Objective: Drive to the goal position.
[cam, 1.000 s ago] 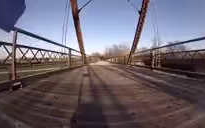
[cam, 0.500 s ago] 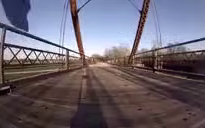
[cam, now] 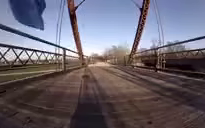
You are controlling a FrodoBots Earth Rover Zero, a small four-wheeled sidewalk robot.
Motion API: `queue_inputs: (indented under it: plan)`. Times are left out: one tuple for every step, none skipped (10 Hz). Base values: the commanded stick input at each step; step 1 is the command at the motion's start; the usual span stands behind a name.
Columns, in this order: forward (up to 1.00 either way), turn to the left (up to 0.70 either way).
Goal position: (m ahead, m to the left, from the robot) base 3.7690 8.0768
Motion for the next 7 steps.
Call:
queue_inputs:
  plan:
    - [0.7,0.0]
    - [0.7,0.0]
    - [0.7,0.0]
    - [0.7,0.0]
    - [0.7,0.0]
    - [0.7,0.0]
    - [0.7,0.0]
